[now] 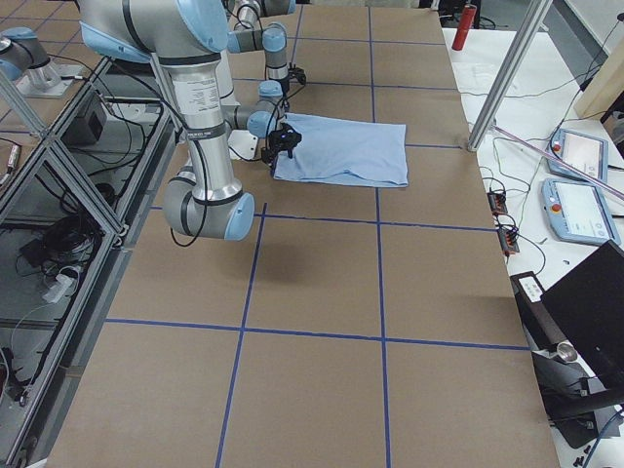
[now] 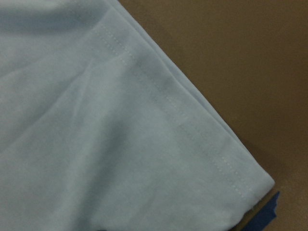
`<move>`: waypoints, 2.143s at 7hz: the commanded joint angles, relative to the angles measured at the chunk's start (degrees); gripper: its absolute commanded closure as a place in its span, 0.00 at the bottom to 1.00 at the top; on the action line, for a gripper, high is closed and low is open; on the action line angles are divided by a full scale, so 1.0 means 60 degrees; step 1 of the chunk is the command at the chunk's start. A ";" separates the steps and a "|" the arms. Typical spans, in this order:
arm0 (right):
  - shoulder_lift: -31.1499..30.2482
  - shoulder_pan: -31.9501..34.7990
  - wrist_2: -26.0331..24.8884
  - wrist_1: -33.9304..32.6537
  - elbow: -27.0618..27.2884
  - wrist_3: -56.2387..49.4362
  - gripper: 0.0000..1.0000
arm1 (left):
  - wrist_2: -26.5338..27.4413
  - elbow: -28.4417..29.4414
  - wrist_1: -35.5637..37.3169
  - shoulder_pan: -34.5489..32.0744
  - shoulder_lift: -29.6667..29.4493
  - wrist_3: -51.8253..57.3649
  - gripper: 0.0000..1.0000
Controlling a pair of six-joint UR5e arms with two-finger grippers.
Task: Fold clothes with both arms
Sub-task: 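Grasp the shirt's near edge with both grippers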
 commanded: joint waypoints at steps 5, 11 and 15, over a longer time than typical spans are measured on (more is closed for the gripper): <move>0.0062 0.0090 0.0037 -0.0031 0.0259 -0.0018 1.00 | 0.0044 0.0007 -0.0006 -0.0019 -0.0001 0.0016 1.00; 0.0106 0.0208 -0.0137 -0.0001 0.0186 -0.0018 0.24 | 0.0073 0.0065 -0.0153 -0.0048 -0.0060 0.0016 1.00; 0.0048 -0.0188 -0.0402 -0.0060 0.0142 -0.0018 0.00 | 0.0073 0.0051 -0.0138 -0.0077 -0.0060 0.0163 1.00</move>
